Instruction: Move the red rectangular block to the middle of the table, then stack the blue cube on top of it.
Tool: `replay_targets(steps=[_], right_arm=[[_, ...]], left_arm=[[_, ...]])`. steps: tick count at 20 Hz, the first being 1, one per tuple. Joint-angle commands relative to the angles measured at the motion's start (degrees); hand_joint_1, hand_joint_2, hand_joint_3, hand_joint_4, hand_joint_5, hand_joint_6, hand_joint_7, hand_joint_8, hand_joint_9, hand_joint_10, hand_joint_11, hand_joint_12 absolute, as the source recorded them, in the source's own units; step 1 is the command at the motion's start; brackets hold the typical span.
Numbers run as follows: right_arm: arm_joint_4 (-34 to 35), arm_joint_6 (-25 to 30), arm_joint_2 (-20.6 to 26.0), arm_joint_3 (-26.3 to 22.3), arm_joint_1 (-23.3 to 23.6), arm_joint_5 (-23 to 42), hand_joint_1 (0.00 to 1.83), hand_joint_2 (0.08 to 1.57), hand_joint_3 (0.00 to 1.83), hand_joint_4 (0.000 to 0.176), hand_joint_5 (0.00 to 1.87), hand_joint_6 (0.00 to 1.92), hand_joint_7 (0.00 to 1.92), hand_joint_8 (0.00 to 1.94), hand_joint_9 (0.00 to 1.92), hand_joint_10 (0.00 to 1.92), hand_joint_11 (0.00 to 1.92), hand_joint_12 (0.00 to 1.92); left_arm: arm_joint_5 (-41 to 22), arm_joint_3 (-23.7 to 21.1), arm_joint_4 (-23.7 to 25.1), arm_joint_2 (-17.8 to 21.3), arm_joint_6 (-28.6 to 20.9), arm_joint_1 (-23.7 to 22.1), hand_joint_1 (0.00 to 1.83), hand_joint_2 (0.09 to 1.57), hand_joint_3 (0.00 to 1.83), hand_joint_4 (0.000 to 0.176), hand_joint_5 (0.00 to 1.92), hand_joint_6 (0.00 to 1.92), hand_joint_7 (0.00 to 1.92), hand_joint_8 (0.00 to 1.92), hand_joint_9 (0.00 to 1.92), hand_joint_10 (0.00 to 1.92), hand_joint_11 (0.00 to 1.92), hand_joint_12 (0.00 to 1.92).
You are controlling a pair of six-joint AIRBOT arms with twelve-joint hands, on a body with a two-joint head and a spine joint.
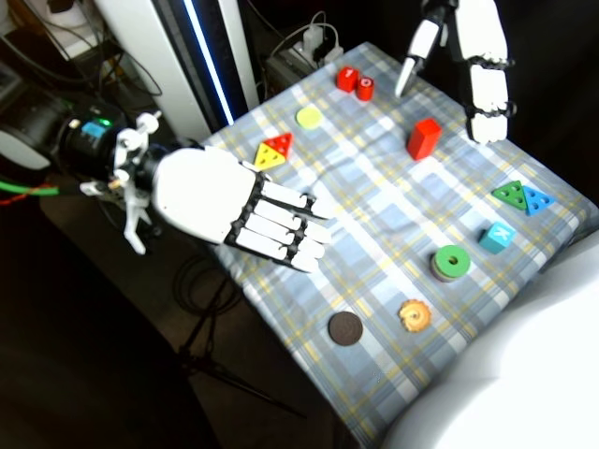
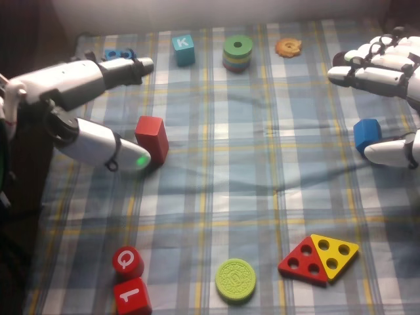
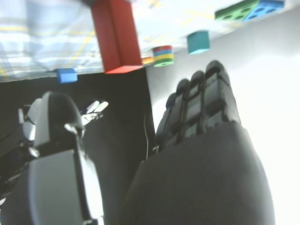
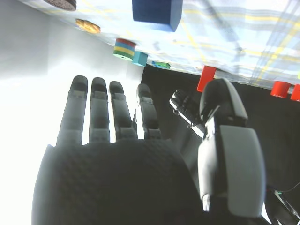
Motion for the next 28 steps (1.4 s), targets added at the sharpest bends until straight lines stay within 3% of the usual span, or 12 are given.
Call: replay_targets(steps=[1,5,9,13,14,16,17,18,19,20,21,28], right_arm=[[0.55,0.52,0.07,-0.06,0.22,7.2,0.27,1.19,0.01,0.081,0.0,0.0,0.0,0.0,0.0,0.0,0.0,0.0],[0.54,1.08,0.19,-0.22,0.13,7.67,0.19,1.19,0.01,0.08,0.0,0.0,0.0,0.0,0.0,0.0,0.0,0.0],[0.54,1.16,0.21,-0.31,0.03,7.89,0.22,1.2,0.01,0.095,0.0,0.0,0.0,0.0,0.0,0.0,0.0,0.0],[0.54,1.86,0.21,-0.32,-0.33,7.96,0.28,1.22,0.01,0.076,0.0,0.0,0.0,0.0,0.0,0.0,0.0,0.0],[0.54,1.91,0.21,-0.3,-0.38,7.97,0.27,1.22,0.01,0.097,0.0,0.0,0.0,0.0,0.0,0.0,0.0,0.0],[0.54,1.92,0.21,-0.32,-0.49,7.97,0.3,1.22,0.01,0.105,0.0,0.0,0.0,0.0,0.0,0.0,0.0,0.0],[0.54,2.01,0.21,-0.32,-0.5,7.98,0.28,1.23,0.01,0.104,0.0,0.0,0.0,0.0,0.0,0.0,0.0,0.0],[0.54,2.11,0.21,-0.32,-0.51,7.98,0.27,1.22,0.01,0.09,0.0,0.0,0.0,0.0,0.0,0.0,0.0,0.0],[0.54,2.18,0.21,-0.31,-0.56,7.97,0.25,1.23,0.01,0.081,0.0,0.0,0.0,0.0,0.0,0.0,0.0,0.0],[0.54,2.3,0.21,-0.28,-0.64,7.98,0.24,1.23,0.01,0.087,0.0,0.0,0.0,0.0,0.0,0.0,0.0,0.0],[0.54,2.43,0.21,-0.24,-0.71,7.98,0.24,1.23,0.01,0.08,0.0,0.0,0.0,0.0,0.0,0.0,0.0,0.0],[0.55,2.98,0.27,-0.2,-1.03,8.23,0.25,1.25,0.01,0.068,0.0,0.0,0.0,0.0,0.0,0.0,0.0,0.0]], left_arm=[[-4.43,0.32,0.17,-0.65,0.11,-0.55,0.99,0.95,0.0,0.032,0.1,0.0,0.15,0.0,0.08,0.02,0.0,0.29],[-3.14,1.29,0.04,-1.64,0.21,-0.56,1.01,0.98,0.0,0.041,0.17,0.0,0.24,0.0,0.13,0.04,0.0,0.71],[-2.91,1.99,-0.25,-2.32,0.21,-0.56,1.03,1.01,0.0,0.04,0.23,0.0,0.28,0.0,0.13,0.05,0.0,0.63],[-2.48,2.76,-0.33,-3.69,0.23,-0.57,1.01,1.04,0.0,0.051,0.26,0.0,0.33,0.0,0.15,0.07,0.0,0.8],[-2.48,2.92,-0.33,-3.93,0.23,-0.56,0.99,1.04,0.0,0.051,0.27,0.0,0.34,0.0,0.17,0.09,0.0,0.93],[-2.12,3.32,-0.33,-4.51,0.26,-0.56,0.99,1.06,0.0,0.037,0.33,0.01,0.35,0.0,0.15,0.29,0.0,1.24],[-1.9,3.51,-0.33,-4.78,0.38,-0.56,1.03,1.1,0.0,0.0,0.41,0.02,0.48,0.03,0.22,0.58,0.0,1.42],[-1.65,3.69,-0.33,-5.11,0.61,-0.56,1.04,1.13,0.0,0.0,0.51,0.03,0.63,0.09,0.3,0.85,0.08,1.61],[-1.26,3.92,-0.34,-5.59,1.35,-0.56,1.26,1.18,0.0,0.0,0.72,0.09,0.77,1.05,0.55,1.13,0.44,1.66],[-1.02,4.06,-0.62,-6.0,2.31,-0.57,1.23,1.22,0.0,0.0,0.71,0.95,0.83,1.35,0.73,1.3,0.67,1.73],[-0.91,4.05,-2.74,-6.44,5.56,-0.63,1.21,1.25,0.0,0.0,0.7,1.14,0.79,1.53,0.78,1.4,0.74,1.74],[-5.1,0.21,-1.27,-5.96,12.35,-4.18,1.19,1.3,0.0,0.0,0.59,1.3,0.74,1.65,0.76,1.61,0.75,1.82]])
